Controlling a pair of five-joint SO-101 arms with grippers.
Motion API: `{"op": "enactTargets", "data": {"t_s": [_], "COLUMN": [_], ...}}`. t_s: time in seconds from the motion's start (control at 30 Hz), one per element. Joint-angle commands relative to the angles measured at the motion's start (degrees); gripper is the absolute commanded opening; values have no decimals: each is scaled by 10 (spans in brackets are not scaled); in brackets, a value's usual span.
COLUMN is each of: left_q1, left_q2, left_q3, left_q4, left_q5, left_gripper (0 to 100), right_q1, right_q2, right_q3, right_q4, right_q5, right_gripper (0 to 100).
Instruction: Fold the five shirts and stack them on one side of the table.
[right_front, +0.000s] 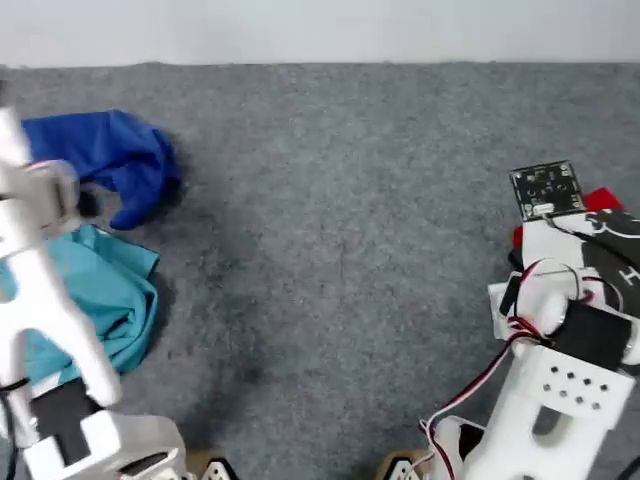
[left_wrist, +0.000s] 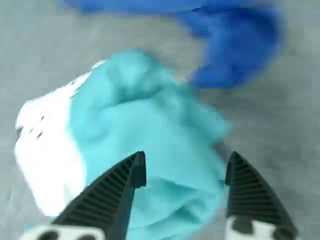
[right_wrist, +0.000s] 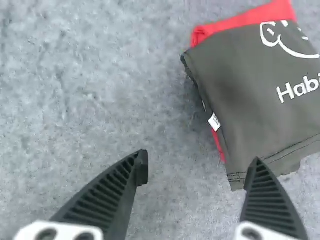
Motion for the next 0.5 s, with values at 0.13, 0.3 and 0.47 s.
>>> {"op": "enactTargets", "data": {"t_s": [0.13, 0.3, 0.47], "left_q1": [-96, -98, -98], "left_q2": [80, 153, 219], "left_q3": [43, 42, 41], "left_q4": [-25, -31, -49], "left_q5": [1, 1, 1], "left_gripper": [254, 254, 250], "right_q1": [-4, -4, -4], "right_q2": [7, 6, 4], "right_q3": [-2, -2, 1], "right_q4": [-10, -6, -5], "right_q5": [-3, -3, -3], "right_gripper": [310, 310, 310]}}
